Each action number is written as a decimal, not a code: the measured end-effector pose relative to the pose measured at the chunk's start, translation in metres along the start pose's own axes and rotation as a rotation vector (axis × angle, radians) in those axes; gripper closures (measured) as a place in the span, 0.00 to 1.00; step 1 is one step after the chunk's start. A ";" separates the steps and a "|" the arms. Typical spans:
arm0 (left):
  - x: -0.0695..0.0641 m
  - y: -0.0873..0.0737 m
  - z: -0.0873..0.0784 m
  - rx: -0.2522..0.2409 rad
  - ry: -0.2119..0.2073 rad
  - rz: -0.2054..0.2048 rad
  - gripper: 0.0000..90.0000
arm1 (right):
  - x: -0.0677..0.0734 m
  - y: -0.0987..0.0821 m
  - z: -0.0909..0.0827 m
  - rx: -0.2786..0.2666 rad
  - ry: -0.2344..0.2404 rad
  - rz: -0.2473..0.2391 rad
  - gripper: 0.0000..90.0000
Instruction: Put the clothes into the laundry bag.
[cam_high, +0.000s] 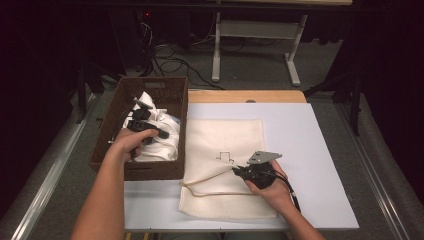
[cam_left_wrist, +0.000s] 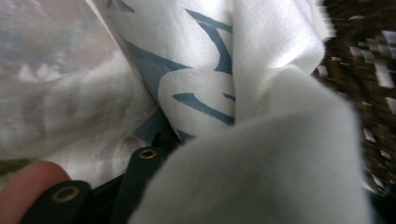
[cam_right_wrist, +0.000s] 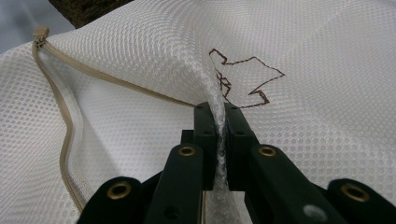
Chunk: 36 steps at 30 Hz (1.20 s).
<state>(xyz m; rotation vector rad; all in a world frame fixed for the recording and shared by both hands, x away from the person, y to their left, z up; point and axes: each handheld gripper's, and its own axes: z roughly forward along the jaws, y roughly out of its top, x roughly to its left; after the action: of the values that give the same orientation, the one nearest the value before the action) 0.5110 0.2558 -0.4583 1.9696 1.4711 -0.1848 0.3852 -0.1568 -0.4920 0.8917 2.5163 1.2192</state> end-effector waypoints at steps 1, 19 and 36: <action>0.000 0.000 -0.001 -0.005 0.035 -0.007 0.61 | 0.000 0.000 0.000 0.002 -0.001 0.002 0.97; -0.003 0.000 0.039 0.196 0.283 0.083 0.09 | 0.002 -0.001 0.004 0.018 0.003 0.005 0.96; -0.012 0.000 0.033 0.205 0.274 0.102 0.61 | 0.004 0.000 0.007 0.034 0.010 0.009 0.96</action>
<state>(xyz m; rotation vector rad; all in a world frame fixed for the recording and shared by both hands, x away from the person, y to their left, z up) 0.5159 0.2267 -0.4781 2.3040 1.5677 -0.0220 0.3850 -0.1499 -0.4964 0.9071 2.5510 1.1900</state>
